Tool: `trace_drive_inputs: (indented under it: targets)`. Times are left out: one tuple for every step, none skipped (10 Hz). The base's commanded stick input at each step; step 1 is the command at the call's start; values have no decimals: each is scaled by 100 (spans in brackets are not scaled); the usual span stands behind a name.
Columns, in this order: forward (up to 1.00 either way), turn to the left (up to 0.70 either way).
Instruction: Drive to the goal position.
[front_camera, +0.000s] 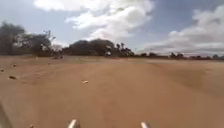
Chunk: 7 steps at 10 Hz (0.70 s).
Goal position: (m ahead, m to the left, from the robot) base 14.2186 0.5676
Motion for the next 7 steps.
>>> trace_drive_inputs:
  targets:
    - [70,0]
    - [70,0]
    - [70,0]
    - [70,0]
    - [70,0]
    - [70,0]
    - [70,0]
